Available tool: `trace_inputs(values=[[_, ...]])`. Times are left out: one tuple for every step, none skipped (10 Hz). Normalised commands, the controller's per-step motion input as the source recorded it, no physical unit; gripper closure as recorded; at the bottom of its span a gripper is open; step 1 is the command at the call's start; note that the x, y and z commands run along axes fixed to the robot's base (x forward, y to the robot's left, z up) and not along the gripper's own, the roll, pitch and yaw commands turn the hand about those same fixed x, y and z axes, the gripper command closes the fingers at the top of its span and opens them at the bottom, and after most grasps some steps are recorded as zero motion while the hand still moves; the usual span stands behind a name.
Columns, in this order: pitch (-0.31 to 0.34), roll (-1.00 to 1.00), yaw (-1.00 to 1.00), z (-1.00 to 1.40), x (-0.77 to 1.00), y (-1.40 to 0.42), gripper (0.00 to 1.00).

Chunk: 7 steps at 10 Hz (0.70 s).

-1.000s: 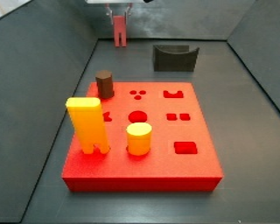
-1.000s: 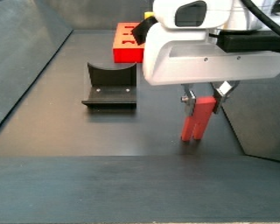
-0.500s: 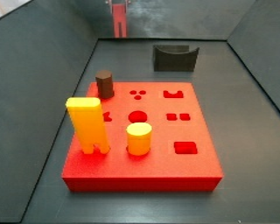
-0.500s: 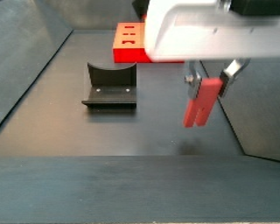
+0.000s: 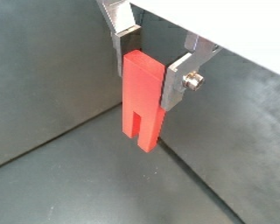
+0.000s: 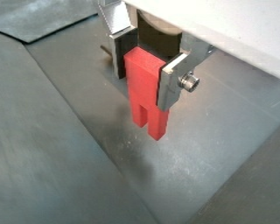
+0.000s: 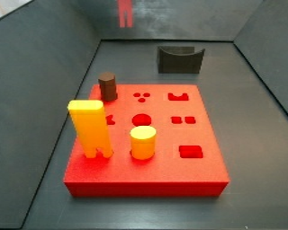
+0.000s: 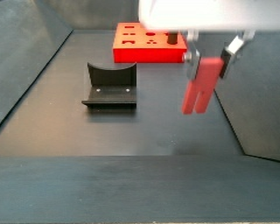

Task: Pick up the double-square object. Move up. Move to above the board. Insert the double-square object.
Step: Move to above the board.

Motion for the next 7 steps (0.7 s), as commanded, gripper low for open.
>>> trace_inputs(values=[[0.103,0.1,0.02,1.0,0.07,-0.08,1.0],[0.102,0.09,0.02,1.0,0.06,-0.07,1.0],[0.102,0.09,0.03,1.0,0.06,-0.07,1.0],[0.099,0.09,0.03,1.0,0.05,-0.06,1.0],[0.094,0.09,0.03,1.0,0.04,-0.05,1.0],[0.089,0.09,0.03,0.87,0.02,-0.05,1.0],[0.086,0.09,0.03,0.66,0.01,-0.03,1.0]])
